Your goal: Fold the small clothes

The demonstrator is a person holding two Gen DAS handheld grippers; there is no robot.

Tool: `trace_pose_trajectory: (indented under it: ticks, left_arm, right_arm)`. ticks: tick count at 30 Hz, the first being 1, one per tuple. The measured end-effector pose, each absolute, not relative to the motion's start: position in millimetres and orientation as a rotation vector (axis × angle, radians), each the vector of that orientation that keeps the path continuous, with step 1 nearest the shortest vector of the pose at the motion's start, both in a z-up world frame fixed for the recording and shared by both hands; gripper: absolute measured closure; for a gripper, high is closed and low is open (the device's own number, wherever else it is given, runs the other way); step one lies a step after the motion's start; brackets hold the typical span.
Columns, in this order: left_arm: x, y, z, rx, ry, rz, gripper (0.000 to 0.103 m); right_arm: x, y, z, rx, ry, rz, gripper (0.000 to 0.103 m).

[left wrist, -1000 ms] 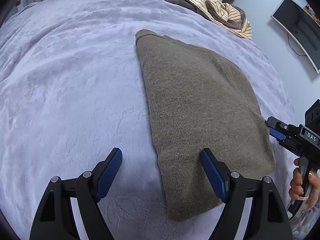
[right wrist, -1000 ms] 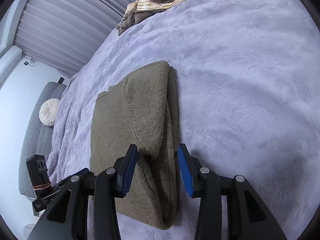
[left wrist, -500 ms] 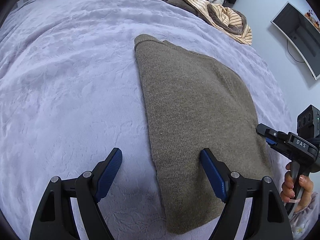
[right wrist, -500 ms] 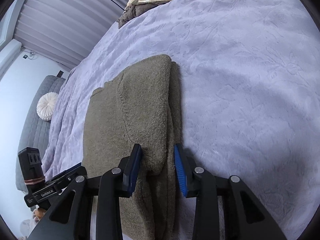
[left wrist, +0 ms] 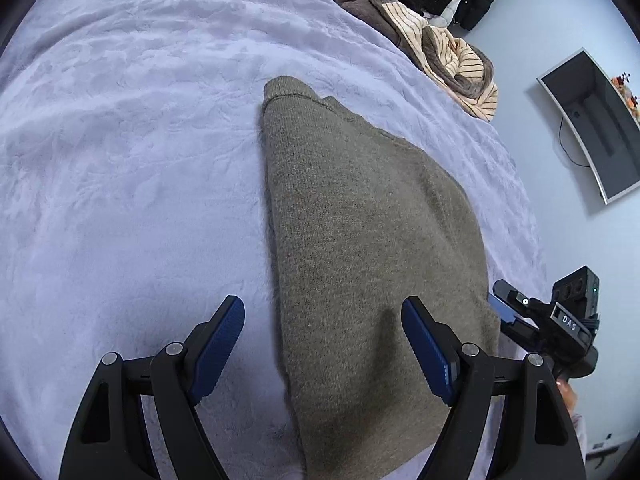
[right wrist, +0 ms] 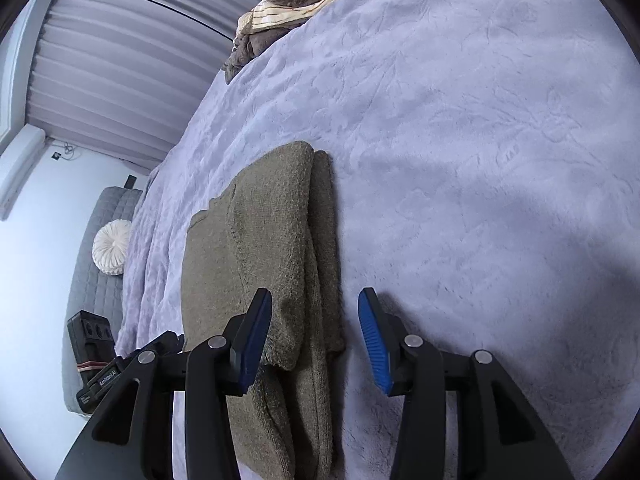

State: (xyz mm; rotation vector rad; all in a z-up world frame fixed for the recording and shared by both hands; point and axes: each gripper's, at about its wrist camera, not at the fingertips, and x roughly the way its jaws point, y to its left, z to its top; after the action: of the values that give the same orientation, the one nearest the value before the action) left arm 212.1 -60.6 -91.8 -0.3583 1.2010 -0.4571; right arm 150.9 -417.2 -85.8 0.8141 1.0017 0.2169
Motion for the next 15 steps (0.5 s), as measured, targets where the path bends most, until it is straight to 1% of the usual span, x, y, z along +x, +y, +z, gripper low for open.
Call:
trace_pose_trajectory:
  ticks: [6,7,8,9,10,15]
  left_arm:
    - [235.1,-70.7,-108.2,-0.424,1.248,-0.477,0.021]
    - [238.0,-72.7,-110.3,-0.431,1.251,-0.482,0.021]
    - [240.4,-75.3,-112.0,-0.434,1.253,-0.483,0.021]
    - [241.8,-77.4,-112.7,-0.432,1.253,-0.479,0.021]
    - [241.9,-78.1,-112.0,-0.43,1.247,-0.477,0.021]
    - [242.3,-78.6,-112.7,-0.403,1.232,-0.481,0.021]
  right_arm:
    - [169.5,-411.6,-78.0,0.789,0.941,0.264,0.054]
    - [175.2,-407.9,-77.5,0.767,0.948,0.265,0.057]
    - [182.2,-402.8,-79.2,0.743,0.973,0.265,0.062]
    - [188.5,-396.8,-81.8,0.716,1.006,0.256,0.085]
    - [193.0,-391.8,-83.0,0.695,1.021,0.255,0.091]
    - [196.4,-382.7,-68.7,0.638,0.965,0.315,0.091]
